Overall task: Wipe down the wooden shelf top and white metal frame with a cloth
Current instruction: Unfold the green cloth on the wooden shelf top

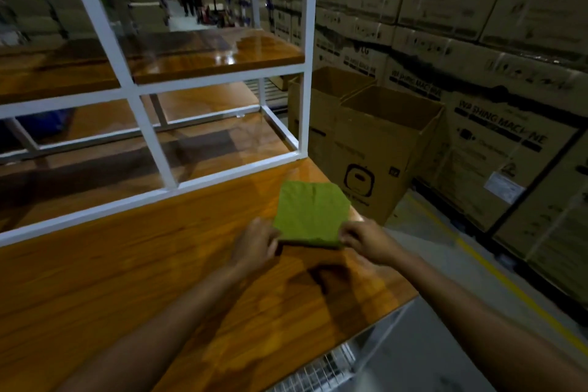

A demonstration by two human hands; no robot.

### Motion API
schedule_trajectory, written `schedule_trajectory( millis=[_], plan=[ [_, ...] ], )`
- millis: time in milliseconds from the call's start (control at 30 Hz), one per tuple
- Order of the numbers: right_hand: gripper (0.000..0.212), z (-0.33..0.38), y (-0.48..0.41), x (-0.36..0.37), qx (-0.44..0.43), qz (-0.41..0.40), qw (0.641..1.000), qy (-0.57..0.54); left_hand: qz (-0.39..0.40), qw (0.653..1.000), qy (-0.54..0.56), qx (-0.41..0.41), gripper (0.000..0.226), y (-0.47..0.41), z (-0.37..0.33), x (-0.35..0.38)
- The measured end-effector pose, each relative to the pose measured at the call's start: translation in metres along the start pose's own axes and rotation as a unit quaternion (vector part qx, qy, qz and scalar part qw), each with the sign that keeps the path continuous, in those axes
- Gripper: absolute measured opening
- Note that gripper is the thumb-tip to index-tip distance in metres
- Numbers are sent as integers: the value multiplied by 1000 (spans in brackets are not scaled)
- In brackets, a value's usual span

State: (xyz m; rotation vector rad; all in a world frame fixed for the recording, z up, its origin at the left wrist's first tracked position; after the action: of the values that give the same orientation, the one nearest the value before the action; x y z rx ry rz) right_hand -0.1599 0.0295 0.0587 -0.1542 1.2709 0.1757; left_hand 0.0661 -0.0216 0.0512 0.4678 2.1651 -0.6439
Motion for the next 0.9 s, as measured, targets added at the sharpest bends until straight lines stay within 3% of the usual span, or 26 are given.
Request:
schedule_trajectory(
  millis=[100, 167, 267, 367, 433, 567, 667, 733, 800, 900],
  plan=[
    [15, -2, 27, 59, -12, 137, 989, 60, 148, 988, -44, 27, 40, 41, 6, 49],
    [26, 0, 32, 66, -24, 160, 984, 78, 159, 985, -60, 36, 49, 41, 4, 51],
    [39, 1, 21, 50, 5, 116, 991, 67, 94, 994, -34, 49, 53, 22, -6, 37],
    [26, -5, 4, 35, 87, 9, 994, 59, 36, 999, -1, 26, 38, 2, -18, 38],
    [21, -1, -7, 38, 100, -28, 993, 61, 9, 999, 19, -34, 27, -11, -17, 51],
    [52, 20, -12, 83, 49, 73, 989, 115, 49, 984, 43, -167, 54, -9, 1, 101],
    [72, 33, 8, 103, 57, 69, 982, 165, 125, 981, -42, -141, 63, 12, 8, 127],
    [66, 43, 23, 106, 76, 58, 981, 170, 181, 979, -53, -75, 60, 18, 9, 123],
    [48, 53, 32, 107, 74, 53, 981, 173, 247, 968, -36, -19, 57, 19, 14, 112],
    [31, 56, 28, 88, 76, 15, 987, 142, 273, 961, -34, -26, 64, 11, 19, 91]
  ],
)
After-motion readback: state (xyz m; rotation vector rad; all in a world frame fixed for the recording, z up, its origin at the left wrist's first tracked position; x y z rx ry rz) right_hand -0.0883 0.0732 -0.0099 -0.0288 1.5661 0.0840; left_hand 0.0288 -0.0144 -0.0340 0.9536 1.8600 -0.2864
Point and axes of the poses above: each hand's wrist, its own y-axis away from the middle knuckle, its own x-axis out of the palm, z = x × y, the point moved 9 cm from there along -y, towards the middle knuckle, and after that the axes turned 12 degrees about y, right-handed, at the moved point
